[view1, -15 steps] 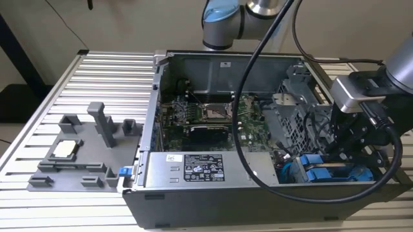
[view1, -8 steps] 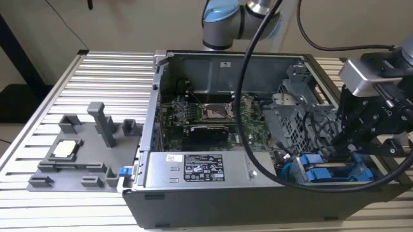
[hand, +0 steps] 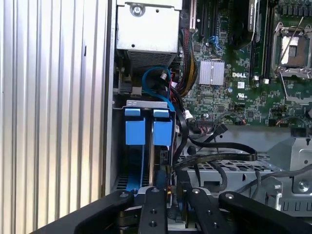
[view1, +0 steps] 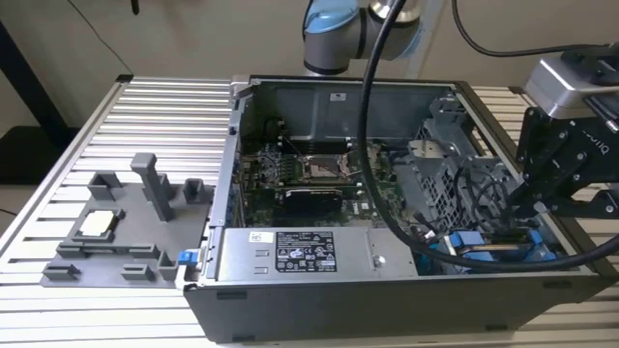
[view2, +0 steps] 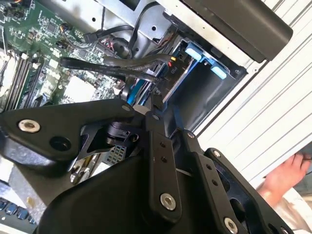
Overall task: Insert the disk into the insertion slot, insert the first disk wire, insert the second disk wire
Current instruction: 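Insert the second disk wire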
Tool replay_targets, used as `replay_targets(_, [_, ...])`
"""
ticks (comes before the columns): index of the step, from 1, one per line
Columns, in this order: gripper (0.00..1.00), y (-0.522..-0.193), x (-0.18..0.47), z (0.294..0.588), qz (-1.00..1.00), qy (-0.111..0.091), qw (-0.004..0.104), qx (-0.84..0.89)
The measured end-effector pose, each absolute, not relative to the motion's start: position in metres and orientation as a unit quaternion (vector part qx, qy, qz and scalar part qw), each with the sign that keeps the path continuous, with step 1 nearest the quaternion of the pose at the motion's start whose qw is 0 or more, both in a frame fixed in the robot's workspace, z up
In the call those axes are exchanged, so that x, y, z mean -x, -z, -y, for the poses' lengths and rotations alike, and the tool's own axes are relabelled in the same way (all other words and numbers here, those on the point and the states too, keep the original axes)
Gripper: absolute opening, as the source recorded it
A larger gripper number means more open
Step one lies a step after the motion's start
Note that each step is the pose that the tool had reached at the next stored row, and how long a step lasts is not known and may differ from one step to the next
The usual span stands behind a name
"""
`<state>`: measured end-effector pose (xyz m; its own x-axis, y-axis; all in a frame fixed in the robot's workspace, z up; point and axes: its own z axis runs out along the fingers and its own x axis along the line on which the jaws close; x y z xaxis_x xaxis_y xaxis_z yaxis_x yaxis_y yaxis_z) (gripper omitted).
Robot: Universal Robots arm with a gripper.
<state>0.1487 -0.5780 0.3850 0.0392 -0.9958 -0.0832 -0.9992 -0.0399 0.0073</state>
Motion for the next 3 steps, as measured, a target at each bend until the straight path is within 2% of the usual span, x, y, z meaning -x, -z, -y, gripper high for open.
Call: replay_targets(3, [0.24,-0.385,-0.1487,0.578,-0.692,-0.033,0.026,0.72])
